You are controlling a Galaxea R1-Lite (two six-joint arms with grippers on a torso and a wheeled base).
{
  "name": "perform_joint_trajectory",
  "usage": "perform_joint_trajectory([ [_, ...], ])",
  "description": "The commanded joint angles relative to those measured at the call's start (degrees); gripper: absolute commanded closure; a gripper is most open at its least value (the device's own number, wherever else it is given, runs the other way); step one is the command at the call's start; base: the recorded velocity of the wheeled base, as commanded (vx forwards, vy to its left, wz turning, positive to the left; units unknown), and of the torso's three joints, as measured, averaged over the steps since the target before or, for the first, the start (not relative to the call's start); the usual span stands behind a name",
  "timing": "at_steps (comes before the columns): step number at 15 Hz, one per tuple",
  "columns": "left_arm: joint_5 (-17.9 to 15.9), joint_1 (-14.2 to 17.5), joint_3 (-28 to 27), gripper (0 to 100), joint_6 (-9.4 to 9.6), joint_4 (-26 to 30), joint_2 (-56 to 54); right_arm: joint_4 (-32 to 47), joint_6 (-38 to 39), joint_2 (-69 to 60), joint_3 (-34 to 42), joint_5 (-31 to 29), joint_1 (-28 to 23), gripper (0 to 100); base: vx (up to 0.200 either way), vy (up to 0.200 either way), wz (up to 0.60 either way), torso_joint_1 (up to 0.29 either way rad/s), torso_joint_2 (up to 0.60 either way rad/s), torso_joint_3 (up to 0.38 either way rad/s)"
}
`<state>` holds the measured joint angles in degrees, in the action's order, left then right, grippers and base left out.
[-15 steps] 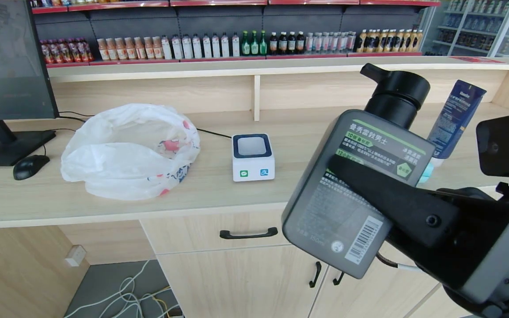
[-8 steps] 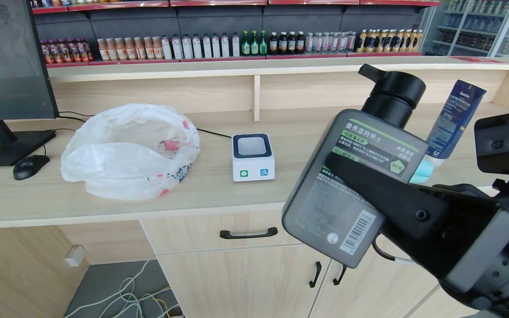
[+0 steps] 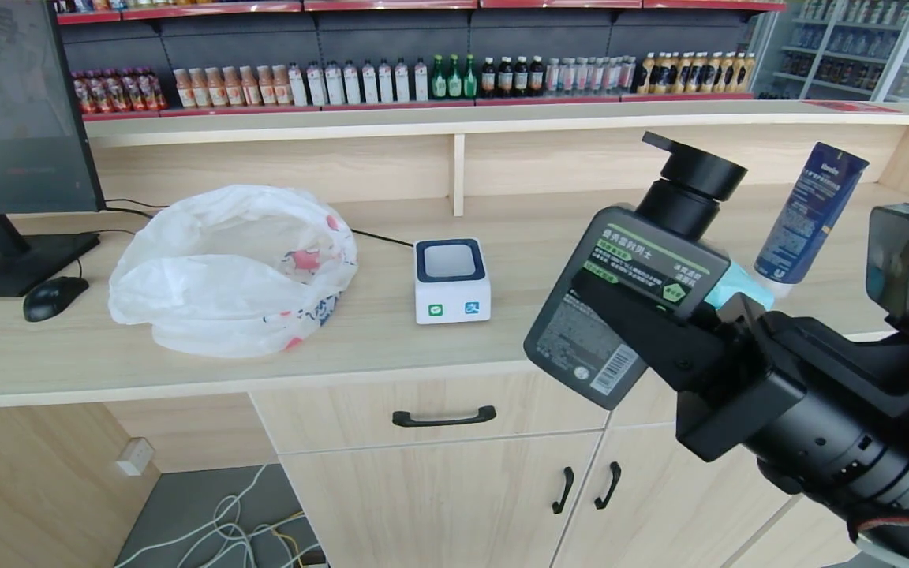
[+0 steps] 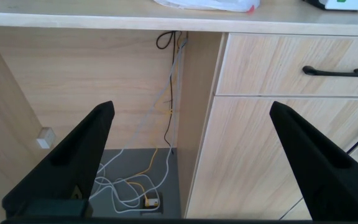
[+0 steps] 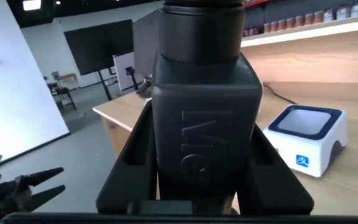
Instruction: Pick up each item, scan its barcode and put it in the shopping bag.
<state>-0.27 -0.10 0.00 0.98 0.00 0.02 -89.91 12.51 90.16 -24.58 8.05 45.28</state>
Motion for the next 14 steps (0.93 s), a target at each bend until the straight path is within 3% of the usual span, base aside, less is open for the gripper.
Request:
perform_joint_trajectory([
  [1,0.0,0.0,0.0,0,-0.01,0.0,0.0,-0.1,-2.4,1.4,-1.3,-1.5,-1.9,100,0.000,0.000,0.00,0.000,0.00,0.000],
  [2,0.0,0.0,0.0,0,-0.01,0.0,0.0,-0.1,-3.9,1.5,-1.6,-2.3,-3.5,100,0.000,0.000,0.00,0.000,0.00,0.000],
  [4,0.0,0.0,0.0,0,0.08,0.0,0.0,-0.1,-9.9,1.4,-2.1,-2.9,-13.1,100,0.000,0.000,0.00,0.000,0.00,0.000],
  [5,0.0,0.0,0.0,0,0.08,0.1,0.0,-0.1,-12.5,1.6,-4.6,-2.6,-20.6,100,0.000,0.000,0.00,0.000,0.00,0.000],
  [9,0.0,0.0,0.0,0,-0.10,0.1,0.0,-0.1,-12.6,1.4,-6.6,-2.7,-34.9,100,0.000,0.000,0.00,0.000,0.00,0.000],
  [11,0.0,0.0,0.0,0,-0.10,0.0,0.0,-0.1,-11.5,0.4,-5.6,-2.7,-35.6,100,0.000,0.000,0.00,0.000,0.00,0.000],
  [14,0.0,0.0,0.0,0,-0.18,0.0,0.0,-0.1,-11.5,0.1,-5.7,-2.7,-35.6,100,-0.200,0.000,0.00,0.012,0.00,0.001],
])
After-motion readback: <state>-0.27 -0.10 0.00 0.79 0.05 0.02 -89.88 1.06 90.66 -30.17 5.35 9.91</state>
